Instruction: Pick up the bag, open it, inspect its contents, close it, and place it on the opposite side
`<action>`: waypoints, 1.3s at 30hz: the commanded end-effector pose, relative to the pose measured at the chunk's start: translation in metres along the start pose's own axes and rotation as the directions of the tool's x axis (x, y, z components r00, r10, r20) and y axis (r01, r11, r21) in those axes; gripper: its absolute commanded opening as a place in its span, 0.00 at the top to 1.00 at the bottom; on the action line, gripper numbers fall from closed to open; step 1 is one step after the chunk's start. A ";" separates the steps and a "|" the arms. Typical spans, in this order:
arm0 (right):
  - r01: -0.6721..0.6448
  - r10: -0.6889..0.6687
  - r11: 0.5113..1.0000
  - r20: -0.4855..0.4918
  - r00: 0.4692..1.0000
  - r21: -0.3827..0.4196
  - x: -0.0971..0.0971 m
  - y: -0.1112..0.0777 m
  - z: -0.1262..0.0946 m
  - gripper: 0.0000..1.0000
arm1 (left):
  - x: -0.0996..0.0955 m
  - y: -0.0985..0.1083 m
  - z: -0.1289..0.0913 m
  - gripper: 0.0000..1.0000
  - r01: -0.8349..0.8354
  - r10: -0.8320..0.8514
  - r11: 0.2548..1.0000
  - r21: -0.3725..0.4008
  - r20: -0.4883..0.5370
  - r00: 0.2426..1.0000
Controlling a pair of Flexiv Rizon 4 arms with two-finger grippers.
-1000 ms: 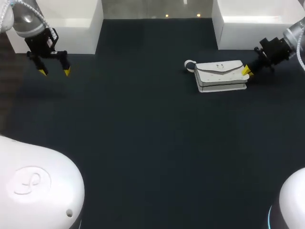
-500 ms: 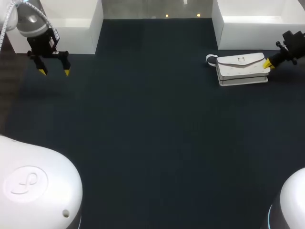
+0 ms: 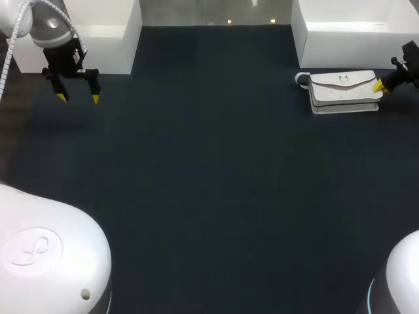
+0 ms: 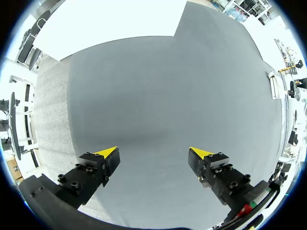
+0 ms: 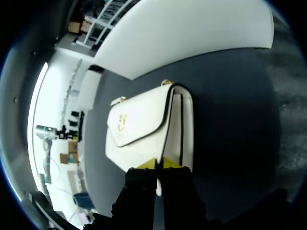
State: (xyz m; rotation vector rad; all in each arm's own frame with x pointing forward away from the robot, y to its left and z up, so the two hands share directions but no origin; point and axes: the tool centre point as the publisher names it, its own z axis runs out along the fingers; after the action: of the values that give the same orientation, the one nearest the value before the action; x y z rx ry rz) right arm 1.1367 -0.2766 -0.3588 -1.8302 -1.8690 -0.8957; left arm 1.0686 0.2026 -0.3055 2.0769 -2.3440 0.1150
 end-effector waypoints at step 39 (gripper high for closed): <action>0.136 -0.080 0.866 -0.136 0.988 0.482 -0.072 0.063 -0.033 1.00 | -0.001 -0.004 0.001 0.00 0.008 -0.008 1.000 -0.003 0.004 1.000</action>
State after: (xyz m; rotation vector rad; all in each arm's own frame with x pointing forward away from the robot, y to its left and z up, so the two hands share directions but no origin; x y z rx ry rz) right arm 1.1854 -0.3446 -0.3670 -1.9228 -1.9503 -1.2341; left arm 1.0725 0.2032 -0.3071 2.0865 -2.3365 0.1097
